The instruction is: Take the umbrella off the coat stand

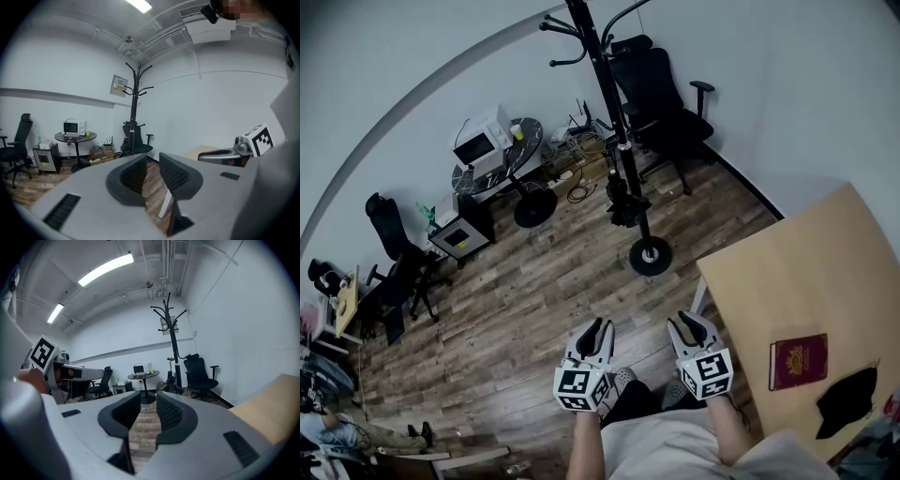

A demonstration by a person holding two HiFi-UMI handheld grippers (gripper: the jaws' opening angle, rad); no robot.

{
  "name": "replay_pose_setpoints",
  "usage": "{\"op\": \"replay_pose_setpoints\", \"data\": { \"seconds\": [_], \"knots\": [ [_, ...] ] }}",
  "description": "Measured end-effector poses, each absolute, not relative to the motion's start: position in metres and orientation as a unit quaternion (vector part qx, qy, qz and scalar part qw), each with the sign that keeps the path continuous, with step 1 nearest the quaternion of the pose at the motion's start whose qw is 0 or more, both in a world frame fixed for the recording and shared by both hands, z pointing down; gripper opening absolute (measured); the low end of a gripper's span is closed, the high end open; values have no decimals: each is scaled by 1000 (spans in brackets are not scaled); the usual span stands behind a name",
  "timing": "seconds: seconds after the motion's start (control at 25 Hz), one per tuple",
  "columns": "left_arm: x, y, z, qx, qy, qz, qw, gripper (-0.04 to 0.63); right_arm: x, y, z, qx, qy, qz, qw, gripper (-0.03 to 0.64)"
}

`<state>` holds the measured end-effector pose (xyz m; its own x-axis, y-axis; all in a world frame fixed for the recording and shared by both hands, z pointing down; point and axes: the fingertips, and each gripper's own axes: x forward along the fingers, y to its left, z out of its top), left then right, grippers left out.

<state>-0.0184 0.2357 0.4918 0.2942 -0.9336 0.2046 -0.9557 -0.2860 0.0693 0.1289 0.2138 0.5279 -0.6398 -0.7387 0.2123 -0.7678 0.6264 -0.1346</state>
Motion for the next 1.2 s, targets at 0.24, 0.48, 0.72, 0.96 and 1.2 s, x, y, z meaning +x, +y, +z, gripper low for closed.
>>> {"op": "replay_pose_setpoints", "data": {
  "seconds": [0.24, 0.48, 0.72, 0.96, 1.2],
  "knots": [
    [-17, 235, 492, 799, -591, 62, 91, 91, 130, 212, 525, 419, -901, 92, 69, 110],
    [-25, 239, 488, 791, -601, 66, 93, 91, 128, 211, 525, 424, -897, 101, 65, 106],
    [-31, 243, 496, 781, -613, 66, 101, 91, 130, 206, 534, 426, -896, 109, 66, 92],
    [-46, 223, 509, 772, -623, 54, 118, 91, 127, 185, 546, 426, -893, 117, 86, 95],
    [-72, 180, 506, 761, -636, 23, 124, 91, 123, 146, 540, 435, -889, 107, 98, 103]
  ]
}}
